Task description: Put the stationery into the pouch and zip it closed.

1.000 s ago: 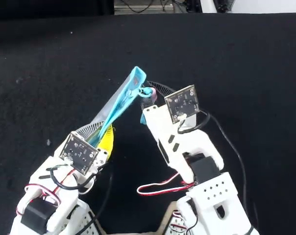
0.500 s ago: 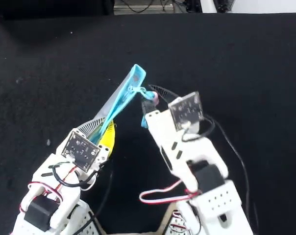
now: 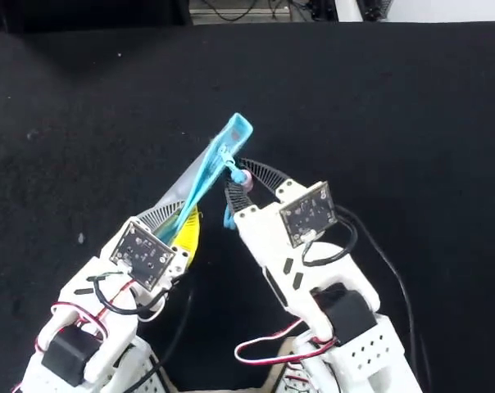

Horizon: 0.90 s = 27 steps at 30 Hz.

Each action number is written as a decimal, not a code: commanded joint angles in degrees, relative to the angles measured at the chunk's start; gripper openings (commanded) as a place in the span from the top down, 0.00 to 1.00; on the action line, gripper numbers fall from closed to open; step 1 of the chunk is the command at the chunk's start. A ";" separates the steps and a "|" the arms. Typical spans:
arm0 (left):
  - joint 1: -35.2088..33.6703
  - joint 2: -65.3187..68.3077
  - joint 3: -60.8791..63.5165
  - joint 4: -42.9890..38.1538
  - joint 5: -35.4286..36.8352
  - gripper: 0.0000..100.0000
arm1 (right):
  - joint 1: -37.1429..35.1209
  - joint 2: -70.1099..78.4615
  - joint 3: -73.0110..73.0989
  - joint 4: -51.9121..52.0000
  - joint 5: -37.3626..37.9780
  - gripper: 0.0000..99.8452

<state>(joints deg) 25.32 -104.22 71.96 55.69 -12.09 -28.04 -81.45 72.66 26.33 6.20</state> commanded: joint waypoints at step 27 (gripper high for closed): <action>1.63 -0.09 -5.58 -10.29 0.79 0.88 | -1.41 -0.92 -0.31 0.00 0.09 0.99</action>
<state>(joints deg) 25.93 -104.04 70.46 48.92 -12.00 -28.57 -81.45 72.66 26.33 6.20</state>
